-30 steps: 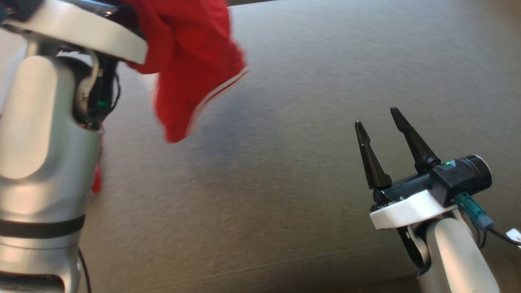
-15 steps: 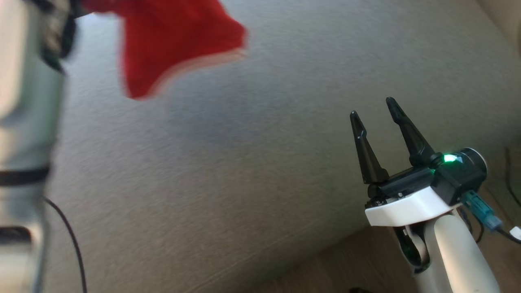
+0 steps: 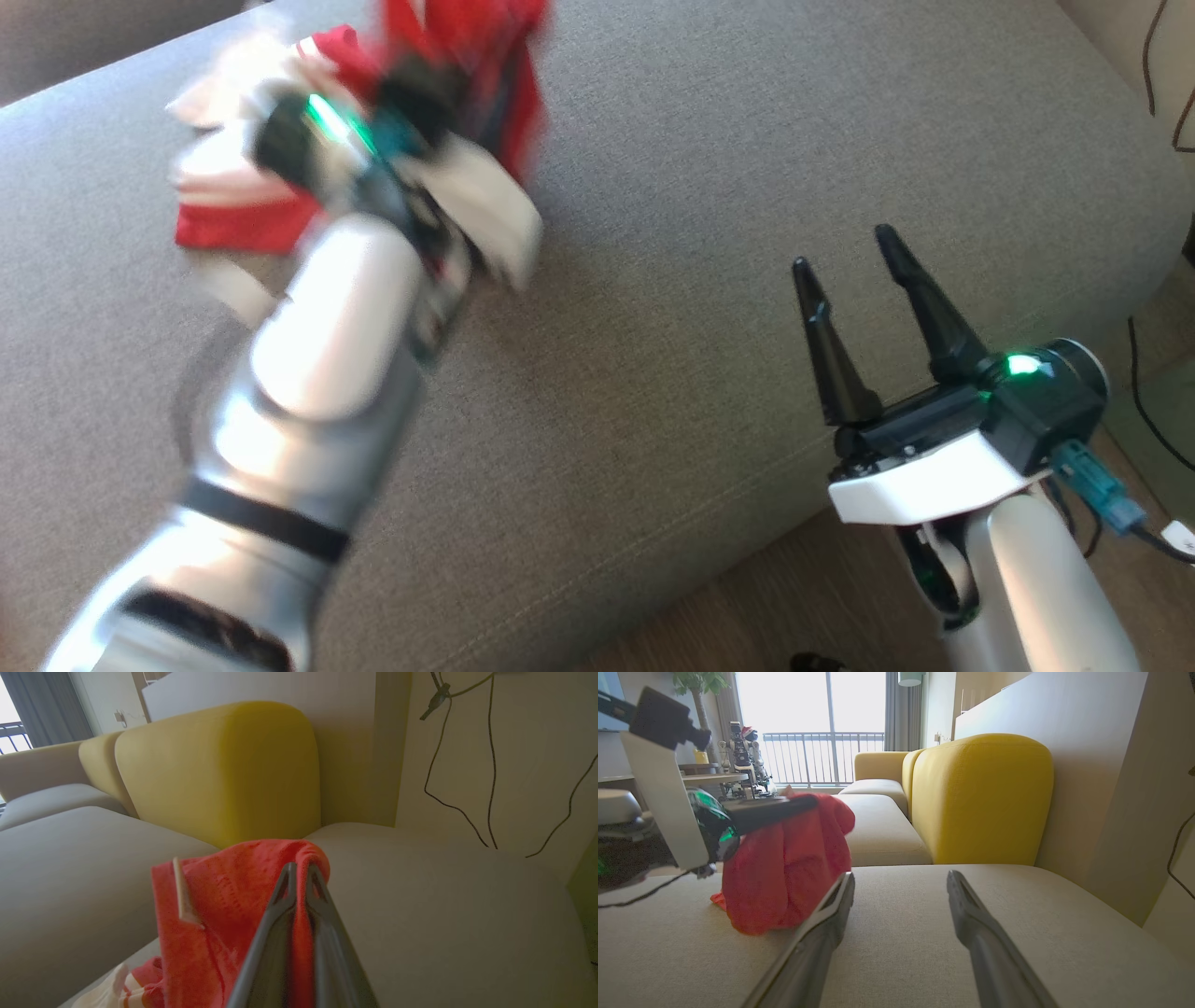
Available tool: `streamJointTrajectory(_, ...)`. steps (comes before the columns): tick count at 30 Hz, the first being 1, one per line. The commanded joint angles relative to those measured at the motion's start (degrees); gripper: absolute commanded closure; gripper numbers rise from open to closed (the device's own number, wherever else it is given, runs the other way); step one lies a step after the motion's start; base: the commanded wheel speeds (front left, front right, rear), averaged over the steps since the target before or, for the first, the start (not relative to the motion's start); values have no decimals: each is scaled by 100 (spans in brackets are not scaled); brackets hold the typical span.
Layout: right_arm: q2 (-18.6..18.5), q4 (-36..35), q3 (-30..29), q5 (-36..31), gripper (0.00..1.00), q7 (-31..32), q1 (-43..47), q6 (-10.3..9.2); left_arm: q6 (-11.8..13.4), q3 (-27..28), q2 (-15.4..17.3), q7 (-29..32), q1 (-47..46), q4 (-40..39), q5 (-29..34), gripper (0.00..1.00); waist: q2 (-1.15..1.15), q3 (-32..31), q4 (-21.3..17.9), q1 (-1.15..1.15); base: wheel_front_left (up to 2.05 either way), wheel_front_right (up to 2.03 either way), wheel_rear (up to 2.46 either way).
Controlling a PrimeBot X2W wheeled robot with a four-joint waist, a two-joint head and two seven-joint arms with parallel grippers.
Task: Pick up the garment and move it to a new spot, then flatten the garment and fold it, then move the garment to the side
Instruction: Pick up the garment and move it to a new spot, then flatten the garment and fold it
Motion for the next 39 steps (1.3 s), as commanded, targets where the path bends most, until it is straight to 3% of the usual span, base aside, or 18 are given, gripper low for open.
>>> streamJointTrajectory(1,3,-196,182,-34,0,-52,-157,-1,-1,11,-35,-121,-56,82,-144,100,0,5,-2,0,0,0,0)
streamJointTrajectory(3,3,-202,247,-32,0,-52,-220,-1,-80,-197,-139,-218,157,317,-379,99,0,7,-18,0,0,0,0)
streamJointTrajectory(4,3,-208,276,-27,0,-52,-251,-1,-164,-330,-157,-267,263,337,-584,55,0,8,-27,0,0,0,0)
streamJointTrajectory(5,3,-211,302,-20,0,-52,-279,-1,-229,-538,-162,-284,373,266,-889,0,0,4,-35,0,0,0,0)
streamJointTrajectory(9,3,-206,257,-34,0,-52,-291,-1,-89,-1389,-166,-363,462,-103,-1609,0,0,-42,101,0,0,0,0)
streamJointTrajectory(14,3,-169,98,-126,0,-52,-195,-1,226,-1535,-167,-473,190,-218,-1963,0,0,-187,501,0,0,0,0)
streamJointTrajectory(19,3,-148,-76,-195,0,-52,-115,-1,403,-1037,-72,-504,149,-537,-1968,0,0,-371,941,0,0,0,0)
streamJointTrajectory(25,3,-70,-302,-379,0,-52,26,-1,659,-231,617,-508,836,-1490,-1596,0,0,-646,1665,0,0,0,0)
streamJointTrajectory(30,3,31,-394,-512,0,-52,160,-1,734,374,972,-508,1971,-2170,-1520,0,0,-839,2102,0,0,0,0)
streamJointTrajectory(33,3,83,-452,-553,0,-52,258,-1,757,729,996,-509,2726,-2512,-1470,0,0,-915,2296,0,0,0,0)
streamJointTrajectory(39,3,231,-654,-681,0,-52,439,-1,622,1170,623,-509,3776,-2922,-1236,0,0,-956,2664,0,0,0,0)
